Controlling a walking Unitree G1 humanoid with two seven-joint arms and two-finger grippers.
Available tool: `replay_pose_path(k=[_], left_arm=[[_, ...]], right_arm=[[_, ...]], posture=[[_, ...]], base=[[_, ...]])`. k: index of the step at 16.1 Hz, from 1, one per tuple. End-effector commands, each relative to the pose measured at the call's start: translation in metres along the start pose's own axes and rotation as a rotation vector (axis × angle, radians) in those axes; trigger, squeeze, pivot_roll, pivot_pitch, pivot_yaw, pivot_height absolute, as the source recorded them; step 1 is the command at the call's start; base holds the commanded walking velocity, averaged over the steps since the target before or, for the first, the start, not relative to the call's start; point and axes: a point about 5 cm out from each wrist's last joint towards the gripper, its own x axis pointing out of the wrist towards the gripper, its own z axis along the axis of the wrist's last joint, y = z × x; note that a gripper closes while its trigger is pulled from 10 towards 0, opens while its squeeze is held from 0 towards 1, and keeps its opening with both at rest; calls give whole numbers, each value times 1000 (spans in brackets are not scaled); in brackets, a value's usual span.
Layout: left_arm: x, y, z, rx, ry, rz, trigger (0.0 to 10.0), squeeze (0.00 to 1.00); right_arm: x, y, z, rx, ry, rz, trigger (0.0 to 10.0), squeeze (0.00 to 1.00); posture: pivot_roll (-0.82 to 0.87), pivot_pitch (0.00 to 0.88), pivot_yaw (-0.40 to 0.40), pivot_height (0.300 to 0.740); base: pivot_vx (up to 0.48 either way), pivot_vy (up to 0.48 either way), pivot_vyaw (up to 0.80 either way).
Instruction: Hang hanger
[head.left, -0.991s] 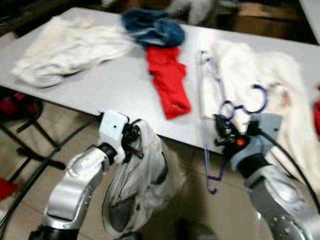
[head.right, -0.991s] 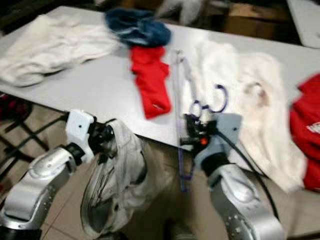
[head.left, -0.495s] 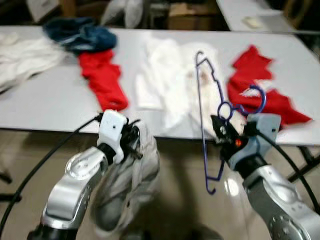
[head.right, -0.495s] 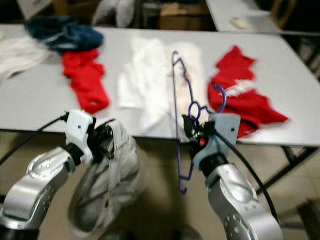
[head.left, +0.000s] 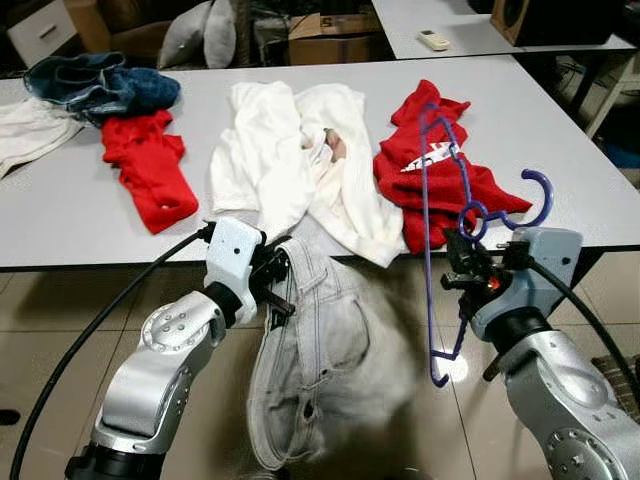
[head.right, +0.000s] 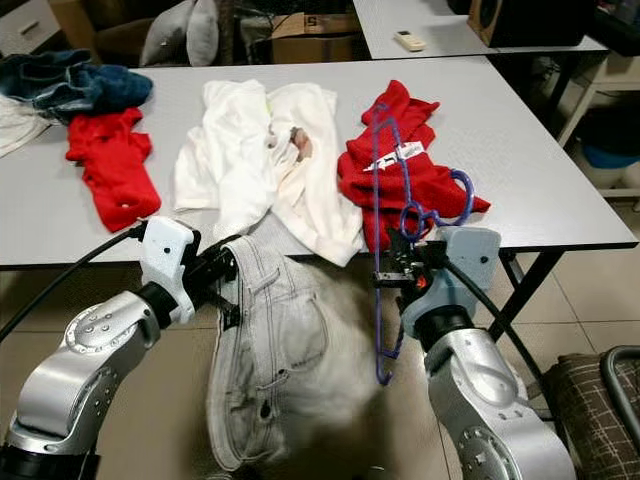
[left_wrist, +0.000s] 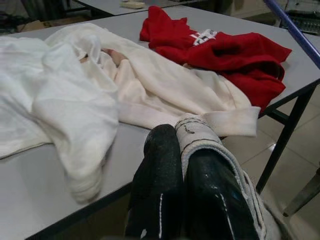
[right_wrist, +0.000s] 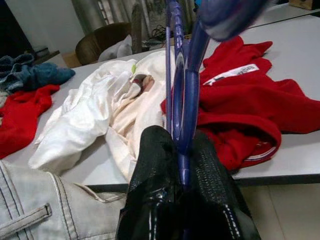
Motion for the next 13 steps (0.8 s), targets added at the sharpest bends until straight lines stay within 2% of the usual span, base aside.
replay_pose_path(k=[1,5,10,13], left_arm=[[-3,6,7,9,-28,38,10000,0],[-4,8,7,-6,-24,62,10000,0],[-5,10,11,13,-44,76,10000,0],[-5,12,14,3,-57,84,10000,0]], right_arm=[[1,-1,2,-9,-10,-12,10000,0],[2,0,0,-9,13,-2,10000,0],[2,3,1,-82,8,38,10000,0],[0,-2,1,-88,6,-6,10000,0]], posture=[[-1,71,69,740],[2,77,65,740],[9,86,64,740],[6,88,73,740]], base=[[0,0,0],[0,0,0],[0,0,0],[0,0,0]])
